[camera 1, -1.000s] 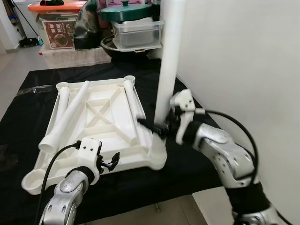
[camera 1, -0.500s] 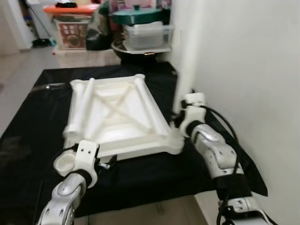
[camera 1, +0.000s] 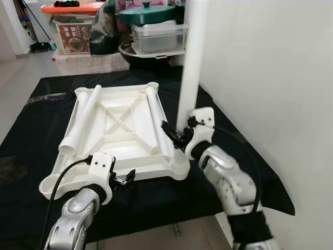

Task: Building children table

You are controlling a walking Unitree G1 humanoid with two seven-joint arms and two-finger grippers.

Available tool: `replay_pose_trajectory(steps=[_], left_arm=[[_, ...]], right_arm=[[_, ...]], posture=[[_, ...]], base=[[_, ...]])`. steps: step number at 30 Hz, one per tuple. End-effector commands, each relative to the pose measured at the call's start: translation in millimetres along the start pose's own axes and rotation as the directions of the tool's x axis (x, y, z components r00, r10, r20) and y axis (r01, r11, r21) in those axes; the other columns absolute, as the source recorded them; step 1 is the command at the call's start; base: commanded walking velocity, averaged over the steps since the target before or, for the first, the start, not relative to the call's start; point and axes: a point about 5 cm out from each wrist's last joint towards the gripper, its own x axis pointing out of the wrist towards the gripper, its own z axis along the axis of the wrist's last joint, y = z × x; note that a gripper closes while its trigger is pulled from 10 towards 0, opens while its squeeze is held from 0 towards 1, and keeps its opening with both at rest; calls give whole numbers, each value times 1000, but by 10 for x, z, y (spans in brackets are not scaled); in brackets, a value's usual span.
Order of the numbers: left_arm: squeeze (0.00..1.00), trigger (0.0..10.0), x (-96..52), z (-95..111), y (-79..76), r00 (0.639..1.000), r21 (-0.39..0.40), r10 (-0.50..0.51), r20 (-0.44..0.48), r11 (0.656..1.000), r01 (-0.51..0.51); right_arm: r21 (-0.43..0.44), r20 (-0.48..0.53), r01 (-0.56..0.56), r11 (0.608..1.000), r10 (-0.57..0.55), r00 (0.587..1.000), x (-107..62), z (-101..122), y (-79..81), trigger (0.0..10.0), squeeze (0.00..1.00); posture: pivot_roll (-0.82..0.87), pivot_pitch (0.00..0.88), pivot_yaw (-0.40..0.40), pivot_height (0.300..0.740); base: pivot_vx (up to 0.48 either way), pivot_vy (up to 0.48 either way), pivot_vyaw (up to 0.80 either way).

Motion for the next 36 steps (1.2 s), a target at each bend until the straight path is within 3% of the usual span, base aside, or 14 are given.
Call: replay_pose_trajectory(steps=[1, 6, 7, 11, 14, 17, 20, 21, 22, 26, 27, 29, 30, 36], left_arm=[[0, 10000, -20, -75, 25, 1000, 0, 9, -29, 1000, -9], [0, 10000, -26, -85, -12, 1000, -10, 5, -29, 1000, -5], [0, 10000, -25, -85, -6, 1000, -9, 10, -28, 1000, -10], [0, 10000, -38, -82, 26, 999, -12, 32, -26, 999, -32], [0, 10000, -54, -99, 13, 999, -10, 25, -32, 1000, -25], [0, 10000, -56, -107, -10, 999, -9, 14, -37, 1000, -14], [0, 10000, -41, -104, -13, 999, -5, 10, -38, 1000, -10], [0, 10000, -34, -99, -15, 999, -5, 8, -37, 1000, -9], [0, 10000, -22, -86, -28, 999, -6, 4, -35, 1000, -5], [0, 10000, -17, -85, -44, 999, -9, -2, -34, 1000, 2], [0, 10000, -16, -89, -51, 999, -7, -5, -35, 1000, 5], [0, 10000, -14, -88, -55, 999, -6, -9, -35, 1000, 9], [0, 10000, -14, -83, -52, 999, -7, -11, -33, 1000, 10], [0, 10000, -3, -76, -3, 1000, -3, 1, -29, 1000, -1]], right_arm=[[-21, -4, -240, 971, 239, 971, -15, 47, 224, 10000, 0], [-111, -115, -373, 921, 361, 925, -78, -112, 246, 10000, 0], [-107, -135, -332, 937, 317, 939, -42, -172, 182, 0, 0], [-92, -174, 32, 995, -48, 984, 98, -281, -201, 0, 0], [-89, -220, 318, 944, -330, 918, 45, -371, -502, 0, 0], [-65, -206, 605, 793, -604, 770, -160, -432, -722, 0, 0], [-49, -177, 572, 819, -571, 802, -160, -422, -545, 118, 0], [-46, -158, 524, 851, -524, 837, -119, -403, -423, 10000, 0], [12, -98, 414, 910, -411, 906, -30, -346, -172, 10000, 0], [34, -38, 357, 933, -356, 934, -9, -285, -66, 10000, 0], [38, -35, 322, 946, -321, 947, 17, -268, -28, 10000, 1000], [35, -50, 244, 969, -242, 969, 71, -245, 17, 10000, 1000], [33, -50, 190, 981, -189, 981, 94, -213, 35, 10000, 0], [-49, -28, -195, 980, 194, 981, 40, 8, 133, 10000, 0]], posture=[[58, 0, -54, 740], [63, 0, -60, 740], [72, 0, -71, 740], [77, 0, -74, 740], [72, 0, -68, 740], [68, 0, -59, 740], [61, 0, -51, 740], [61, 0, -51, 740], [61, 0, -51, 740], [53, 0, -44, 740], [54, 0, -44, 740], [55, 0, -45, 740], [55, 0, -45, 740], [63, 0, -62, 740]], base=[[0, 0, 0], [0, 0, 0], [0, 0, 0], [0, 0, 0], [0, 0, 0], [0, 0, 0], [0, 0, 0], [0, 0, 0], [0, 0, 0], [0, 0, 0], [0, 0, 0], [0, 0, 0], [0, 0, 0], [0, 0, 0]])
